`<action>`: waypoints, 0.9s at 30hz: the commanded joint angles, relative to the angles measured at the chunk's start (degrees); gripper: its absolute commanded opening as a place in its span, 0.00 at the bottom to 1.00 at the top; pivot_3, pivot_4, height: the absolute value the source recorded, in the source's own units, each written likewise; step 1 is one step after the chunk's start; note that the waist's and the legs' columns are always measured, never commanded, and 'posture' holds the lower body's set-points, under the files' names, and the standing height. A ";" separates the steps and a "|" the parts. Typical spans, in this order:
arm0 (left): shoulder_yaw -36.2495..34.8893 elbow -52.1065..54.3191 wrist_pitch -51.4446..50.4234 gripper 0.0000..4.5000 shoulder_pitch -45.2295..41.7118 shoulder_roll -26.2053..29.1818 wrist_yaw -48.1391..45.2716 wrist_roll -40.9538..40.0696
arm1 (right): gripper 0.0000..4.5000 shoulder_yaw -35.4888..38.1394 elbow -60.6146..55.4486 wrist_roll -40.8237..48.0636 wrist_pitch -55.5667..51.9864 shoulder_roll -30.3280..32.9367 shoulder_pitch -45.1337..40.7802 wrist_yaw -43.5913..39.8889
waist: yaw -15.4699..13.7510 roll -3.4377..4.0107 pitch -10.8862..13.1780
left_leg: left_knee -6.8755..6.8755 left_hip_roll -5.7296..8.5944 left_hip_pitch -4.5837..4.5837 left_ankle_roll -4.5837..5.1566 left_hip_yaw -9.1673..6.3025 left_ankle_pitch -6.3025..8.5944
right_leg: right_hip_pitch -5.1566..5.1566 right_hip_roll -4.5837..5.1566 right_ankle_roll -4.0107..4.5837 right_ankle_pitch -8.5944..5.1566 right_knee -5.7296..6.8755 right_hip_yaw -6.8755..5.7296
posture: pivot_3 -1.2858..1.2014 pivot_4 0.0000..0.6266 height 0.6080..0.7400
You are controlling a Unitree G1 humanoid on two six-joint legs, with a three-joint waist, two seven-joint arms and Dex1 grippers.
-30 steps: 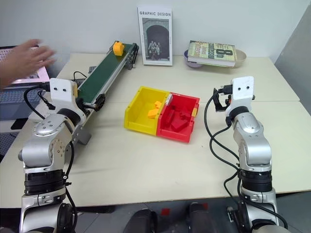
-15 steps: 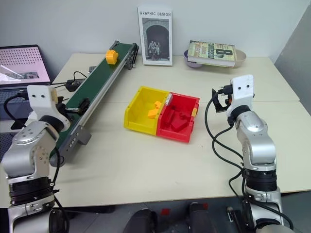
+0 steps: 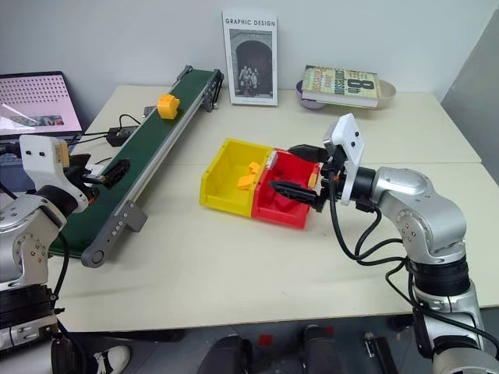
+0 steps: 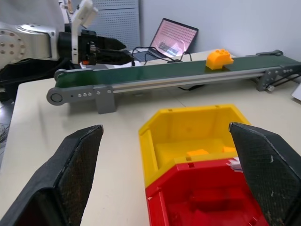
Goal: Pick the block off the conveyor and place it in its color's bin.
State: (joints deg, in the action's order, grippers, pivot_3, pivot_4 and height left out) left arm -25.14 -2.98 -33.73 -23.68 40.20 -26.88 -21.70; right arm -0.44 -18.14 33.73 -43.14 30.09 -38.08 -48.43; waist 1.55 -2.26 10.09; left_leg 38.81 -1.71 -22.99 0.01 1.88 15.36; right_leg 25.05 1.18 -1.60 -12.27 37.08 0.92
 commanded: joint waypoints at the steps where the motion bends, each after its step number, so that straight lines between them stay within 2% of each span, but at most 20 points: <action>1: -0.52 0.12 2.97 0.99 -1.63 0.83 -0.06 0.15 | 1.00 0.57 -2.33 2.41 -0.01 -0.15 -2.04 -0.31 | -0.01 0.00 0.00 | 0.00 0.00 0.00 0.00 0.00 0.00 | 0.00 0.00 0.00 0.00 0.00 0.00 | 0.52 0.24 1.00; 27: 3.17 -8.81 6.60 0.99 -5.65 0.06 0.78 2.99 | 1.00 0.65 -7.21 6.71 -2.47 1.19 -1.10 2.59 | -0.05 0.00 0.00 | 0.00 -0.01 0.00 0.00 -0.01 0.00 | 0.01 0.09 0.00 0.01 0.03 -0.02 | 0.52 0.24 1.00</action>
State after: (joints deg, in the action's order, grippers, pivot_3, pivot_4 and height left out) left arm -21.97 -11.95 -28.29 -28.13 39.58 -26.31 -19.11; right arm -1.09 -22.95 39.17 -45.55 30.75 -38.83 -45.82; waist 1.50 -2.26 10.09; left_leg 38.80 -1.72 -22.99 0.01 1.87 15.37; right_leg 25.06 1.27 -1.60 -12.26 37.11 0.90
